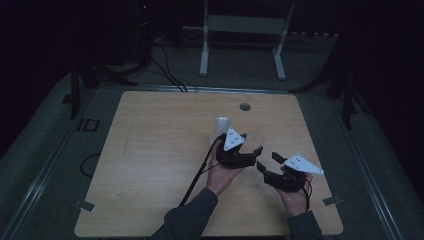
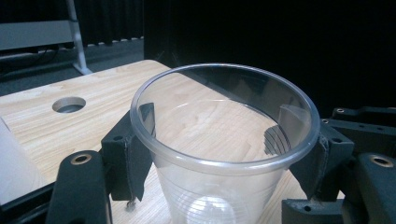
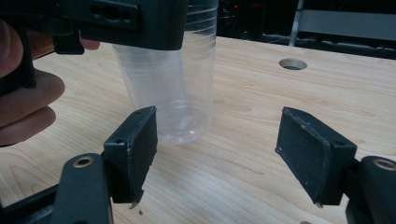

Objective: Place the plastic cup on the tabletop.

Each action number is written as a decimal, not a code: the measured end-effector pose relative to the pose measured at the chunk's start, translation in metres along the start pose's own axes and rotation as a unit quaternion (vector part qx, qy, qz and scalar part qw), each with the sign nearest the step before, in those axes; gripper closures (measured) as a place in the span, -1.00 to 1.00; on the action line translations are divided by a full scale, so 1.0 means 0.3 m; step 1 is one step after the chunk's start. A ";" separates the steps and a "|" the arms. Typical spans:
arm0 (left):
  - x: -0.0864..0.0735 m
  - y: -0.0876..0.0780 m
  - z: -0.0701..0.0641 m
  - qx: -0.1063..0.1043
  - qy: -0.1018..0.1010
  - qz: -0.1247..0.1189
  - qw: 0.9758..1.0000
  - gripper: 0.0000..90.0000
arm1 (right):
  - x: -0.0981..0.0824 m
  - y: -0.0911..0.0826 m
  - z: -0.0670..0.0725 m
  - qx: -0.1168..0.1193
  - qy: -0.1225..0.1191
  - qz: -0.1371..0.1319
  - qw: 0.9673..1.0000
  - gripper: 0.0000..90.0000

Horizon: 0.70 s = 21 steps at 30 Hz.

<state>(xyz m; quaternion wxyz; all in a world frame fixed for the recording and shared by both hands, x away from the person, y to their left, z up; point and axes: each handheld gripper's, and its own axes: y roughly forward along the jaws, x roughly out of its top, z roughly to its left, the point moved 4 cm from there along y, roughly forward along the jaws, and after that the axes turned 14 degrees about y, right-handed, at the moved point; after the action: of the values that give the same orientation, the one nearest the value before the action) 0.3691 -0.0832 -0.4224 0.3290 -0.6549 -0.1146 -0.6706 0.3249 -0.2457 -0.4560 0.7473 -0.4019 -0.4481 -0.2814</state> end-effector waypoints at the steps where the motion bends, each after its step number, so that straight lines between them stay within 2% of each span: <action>1: -0.001 0.000 -0.001 0.001 0.000 0.000 1.000 -0.34 | -0.001 0.000 0.000 0.000 0.000 0.000 1.000 -0.36; 21: -0.029 0.009 -0.002 0.007 0.009 0.003 1.000 -0.35 | -0.004 -0.004 -0.006 -0.002 0.001 0.001 1.000 -0.36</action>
<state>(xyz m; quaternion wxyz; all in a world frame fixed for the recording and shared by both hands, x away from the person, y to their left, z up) 0.3696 -0.0831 -0.4315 0.3365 -0.6466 -0.1146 -0.6749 0.3241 -0.2478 -0.4572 0.7473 -0.4033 -0.4464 -0.2822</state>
